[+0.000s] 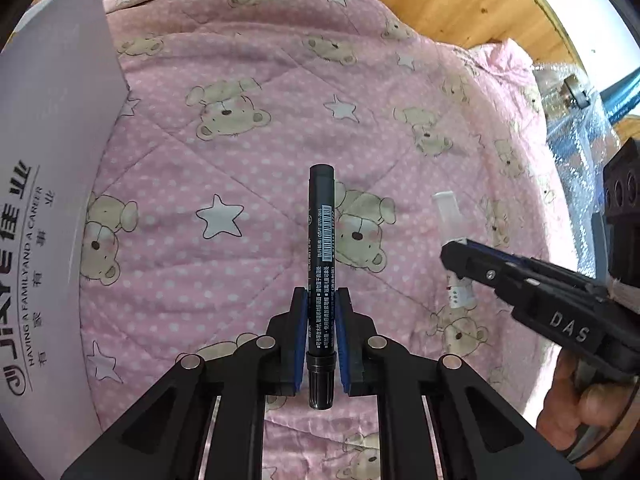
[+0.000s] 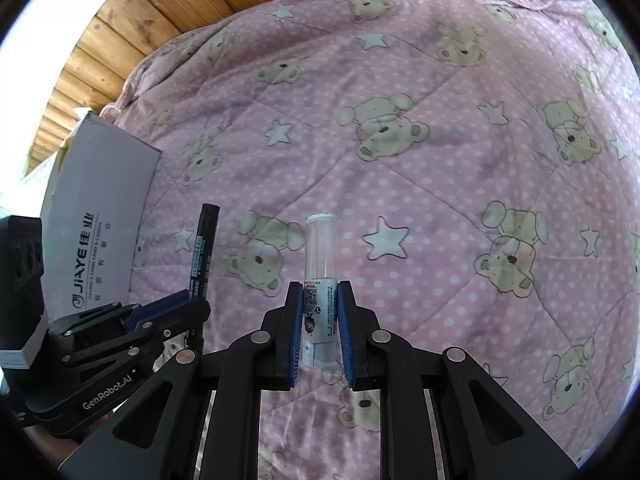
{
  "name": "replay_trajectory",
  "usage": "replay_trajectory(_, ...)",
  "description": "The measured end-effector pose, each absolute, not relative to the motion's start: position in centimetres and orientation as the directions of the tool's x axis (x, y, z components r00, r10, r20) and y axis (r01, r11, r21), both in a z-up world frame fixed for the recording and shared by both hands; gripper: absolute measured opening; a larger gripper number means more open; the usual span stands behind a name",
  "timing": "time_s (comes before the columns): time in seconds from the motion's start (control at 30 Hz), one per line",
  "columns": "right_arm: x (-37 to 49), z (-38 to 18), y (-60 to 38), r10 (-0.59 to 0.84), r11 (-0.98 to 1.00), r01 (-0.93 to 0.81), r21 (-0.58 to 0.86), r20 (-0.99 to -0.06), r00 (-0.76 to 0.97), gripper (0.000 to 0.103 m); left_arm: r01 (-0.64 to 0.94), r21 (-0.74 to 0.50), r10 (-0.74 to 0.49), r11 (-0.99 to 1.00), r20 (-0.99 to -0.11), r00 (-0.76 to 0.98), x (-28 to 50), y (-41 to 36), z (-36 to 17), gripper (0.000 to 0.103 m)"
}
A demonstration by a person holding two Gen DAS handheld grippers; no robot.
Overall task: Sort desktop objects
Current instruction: 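Grasp the black marker with the left tool while the right tool grasps the clear tube, then carry the marker and clear tube in both tools over the yellow-taped box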
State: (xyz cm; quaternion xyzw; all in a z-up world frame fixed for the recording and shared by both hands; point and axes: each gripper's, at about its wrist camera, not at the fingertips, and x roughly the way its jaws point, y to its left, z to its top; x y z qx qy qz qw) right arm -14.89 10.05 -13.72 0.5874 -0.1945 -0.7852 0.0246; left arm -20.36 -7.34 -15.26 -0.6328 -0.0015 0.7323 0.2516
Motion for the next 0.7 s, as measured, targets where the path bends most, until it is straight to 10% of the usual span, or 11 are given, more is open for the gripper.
replay_trajectory(0.7,-12.6,-8.1,4.8,-0.291,-0.942,-0.059,0.331,-0.89,-0.351,0.018,-0.328,-0.335,0.408,-0.883,-0.894,-0.186,-17.1,-10.6,-7.3,0.014)
